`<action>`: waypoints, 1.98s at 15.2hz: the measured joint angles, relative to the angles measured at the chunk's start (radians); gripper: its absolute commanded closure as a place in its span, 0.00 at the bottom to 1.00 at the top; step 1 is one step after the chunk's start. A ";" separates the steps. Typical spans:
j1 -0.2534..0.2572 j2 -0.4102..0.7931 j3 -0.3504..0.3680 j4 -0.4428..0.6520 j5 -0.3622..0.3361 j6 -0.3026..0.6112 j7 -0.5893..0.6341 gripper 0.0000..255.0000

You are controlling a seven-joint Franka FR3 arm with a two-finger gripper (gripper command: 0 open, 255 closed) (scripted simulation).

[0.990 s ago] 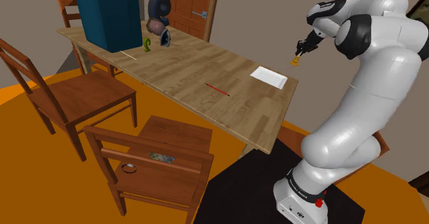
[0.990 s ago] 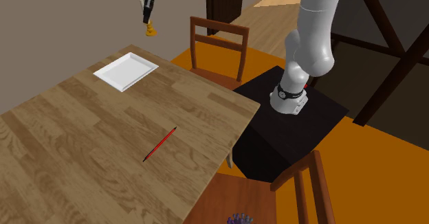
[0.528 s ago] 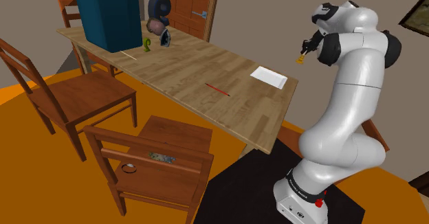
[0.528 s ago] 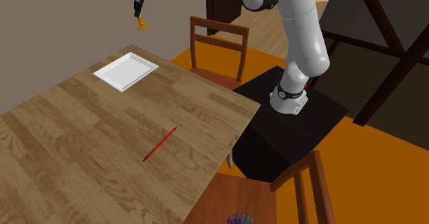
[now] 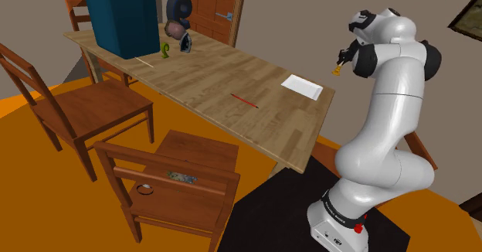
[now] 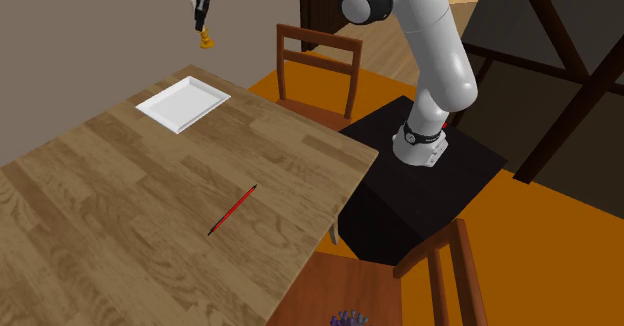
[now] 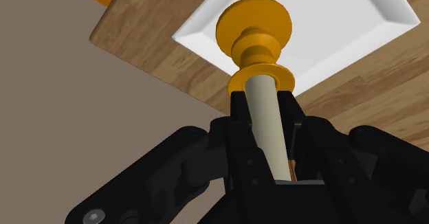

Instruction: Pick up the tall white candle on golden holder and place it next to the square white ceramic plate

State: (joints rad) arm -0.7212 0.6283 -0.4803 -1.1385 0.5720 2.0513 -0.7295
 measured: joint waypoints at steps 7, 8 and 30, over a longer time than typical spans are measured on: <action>0.016 -0.003 0.008 -0.099 0.017 0.089 -0.037 1.00; 0.016 0.001 0.010 -0.105 0.020 0.098 -0.041 1.00; 0.010 0.081 0.067 -0.258 0.110 0.316 -0.155 1.00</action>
State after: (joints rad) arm -0.7115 0.7095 -0.4132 -1.3967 0.6822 2.3672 -0.8846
